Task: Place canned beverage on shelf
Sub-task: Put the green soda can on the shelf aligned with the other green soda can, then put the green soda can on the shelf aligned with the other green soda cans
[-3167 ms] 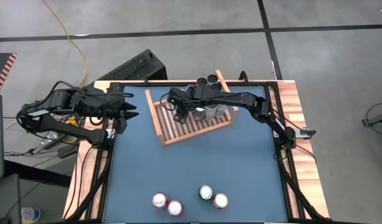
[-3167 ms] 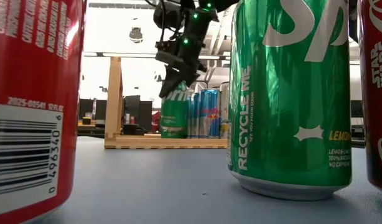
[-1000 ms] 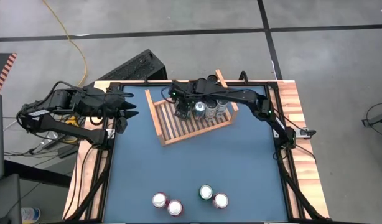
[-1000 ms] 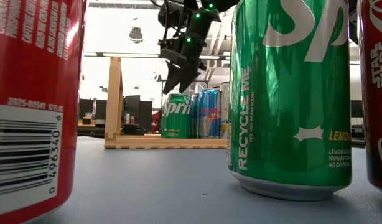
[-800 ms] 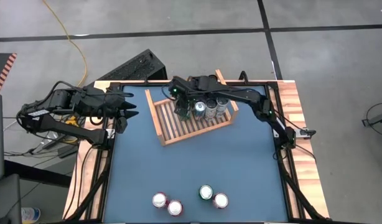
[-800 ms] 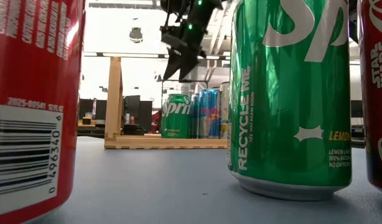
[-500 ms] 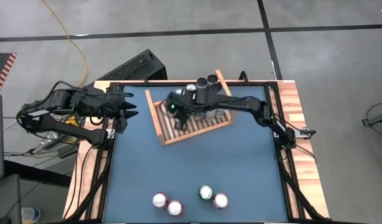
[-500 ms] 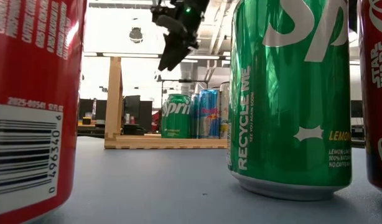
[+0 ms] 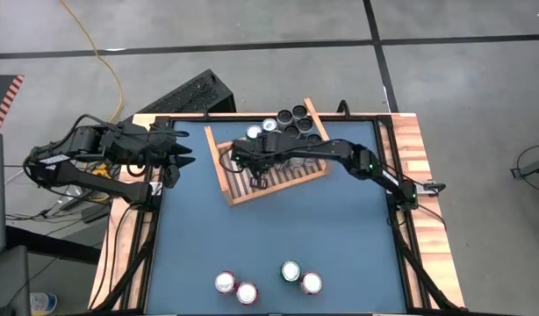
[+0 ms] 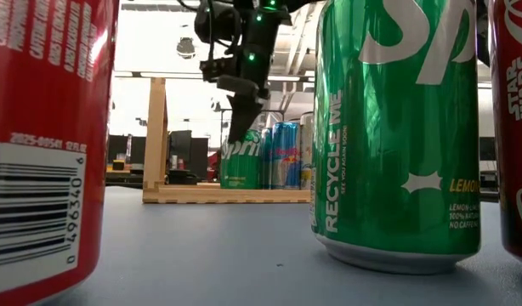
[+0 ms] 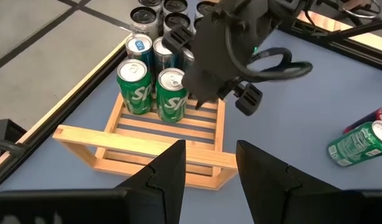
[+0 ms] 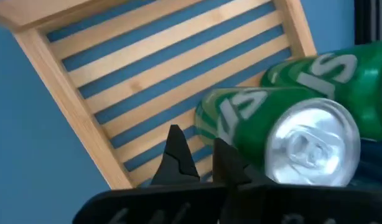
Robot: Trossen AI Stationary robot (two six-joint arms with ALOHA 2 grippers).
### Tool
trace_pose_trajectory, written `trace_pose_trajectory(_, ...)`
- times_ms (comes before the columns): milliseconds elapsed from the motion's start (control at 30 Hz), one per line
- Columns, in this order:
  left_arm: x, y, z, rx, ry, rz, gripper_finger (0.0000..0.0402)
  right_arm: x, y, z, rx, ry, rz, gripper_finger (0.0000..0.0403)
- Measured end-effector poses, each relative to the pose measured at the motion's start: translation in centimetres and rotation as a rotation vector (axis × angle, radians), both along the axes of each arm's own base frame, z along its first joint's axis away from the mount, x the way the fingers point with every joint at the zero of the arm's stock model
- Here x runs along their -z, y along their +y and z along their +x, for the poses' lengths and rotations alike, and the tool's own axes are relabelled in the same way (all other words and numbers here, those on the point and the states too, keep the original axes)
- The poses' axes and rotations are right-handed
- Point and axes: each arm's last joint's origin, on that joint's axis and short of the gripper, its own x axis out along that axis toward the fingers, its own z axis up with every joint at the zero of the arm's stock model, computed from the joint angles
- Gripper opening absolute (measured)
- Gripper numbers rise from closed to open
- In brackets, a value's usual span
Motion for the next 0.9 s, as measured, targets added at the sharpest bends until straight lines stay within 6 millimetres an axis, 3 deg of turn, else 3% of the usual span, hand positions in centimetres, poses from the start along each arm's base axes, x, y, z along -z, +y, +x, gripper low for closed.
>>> trace_pose_trajectory(400, 0.1, 0.0, -0.1, -0.003, 0.009, -0.004, 0.0128, 0.6, -2.2, -0.4, 0.055, 0.035, -0.034, 0.0)
trace_pose_trajectory(633, 0.1, 0.0, -0.1, -0.002, 0.011, 0.003, 0.0128, 0.3, -1.4, -0.2, 0.02, 0.028, -0.04, 0.0)
trace_pose_trajectory(767, 0.1, 0.0, -0.1, -0.002, 0.011, 0.003, 0.0128, -2.0, 0.8, -0.9, -0.037, 0.003, -0.041, 0.0)
trace_pose_trajectory(900, 0.1, 0.0, -0.1, 0.001, 0.017, 0.003, 0.0128, -6.2, 3.5, -3.2, -0.108, -0.016, 0.015, 0.0)
